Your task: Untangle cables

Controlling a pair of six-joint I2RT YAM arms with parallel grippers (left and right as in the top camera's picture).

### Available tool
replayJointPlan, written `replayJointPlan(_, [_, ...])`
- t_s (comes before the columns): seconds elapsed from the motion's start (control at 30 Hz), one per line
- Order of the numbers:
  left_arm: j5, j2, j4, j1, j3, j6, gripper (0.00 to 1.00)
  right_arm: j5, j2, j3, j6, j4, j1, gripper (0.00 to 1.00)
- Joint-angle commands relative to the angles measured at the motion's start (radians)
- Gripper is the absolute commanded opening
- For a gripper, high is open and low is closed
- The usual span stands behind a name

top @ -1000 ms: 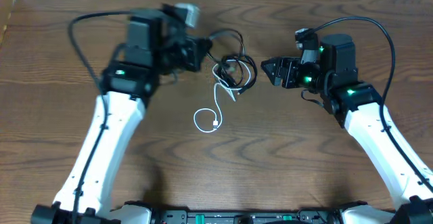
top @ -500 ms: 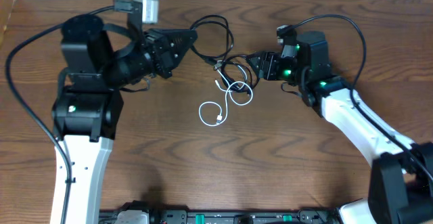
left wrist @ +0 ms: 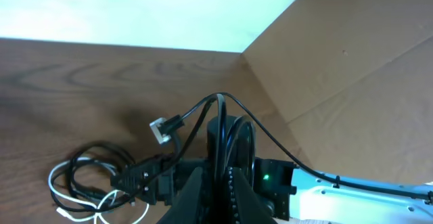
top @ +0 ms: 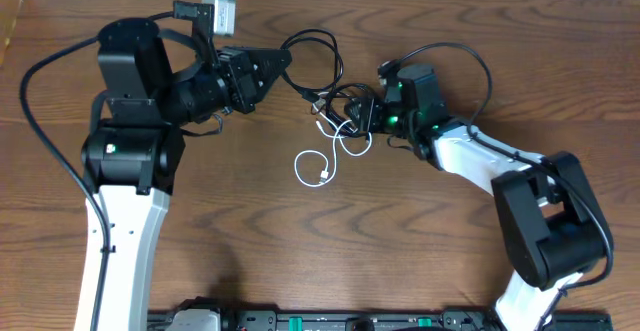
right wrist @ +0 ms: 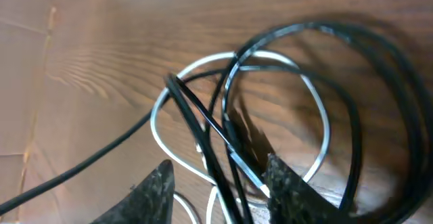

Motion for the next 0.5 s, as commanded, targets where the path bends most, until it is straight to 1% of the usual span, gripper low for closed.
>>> replayJointPlan(0.0, [0.017, 0.033, -0.019, 0.005, 0.026, -0.001, 0.08, 0.033, 0.02, 0.014, 0.007, 0.0, 0.021, 0.29])
replayJointPlan(0.07, [0.017, 0.046, -0.025, 0.005, 0.026, -0.001, 0.08, 0.037, 0.02, 0.014, 0.007, 0.001, 0.021, 0.23])
replayJointPlan(0.1, [0.017, 0.056, -0.026, 0.006, 0.026, -0.001, 0.07, 0.038, 0.02, 0.014, 0.007, 0.001, 0.019, 0.17])
replayJointPlan(0.17, [0.017, 0.07, -0.027, 0.013, 0.026, 0.0, 0.07, 0.037, 0.02, 0.014, 0.007, -0.001, 0.015, 0.1])
replayJointPlan(0.23, [0.018, 0.094, -0.028, 0.026, 0.026, 0.0, 0.07, 0.035, 0.018, 0.014, 0.008, -0.008, 0.007, 0.01])
replayJointPlan(0.33, [0.02, 0.122, -0.04, 0.029, 0.026, 0.051, 0.08, -0.018, 0.0, 0.014, 0.008, -0.012, -0.02, 0.01])
replayJointPlan(0.37, [0.02, 0.135, -0.05, 0.029, 0.026, 0.077, 0.08, -0.032, -0.027, 0.014, 0.009, -0.037, -0.04, 0.01])
replayJointPlan(0.47, [0.02, 0.167, -0.074, 0.029, 0.026, 0.101, 0.08, -0.034, -0.102, 0.014, 0.007, -0.119, -0.074, 0.01])
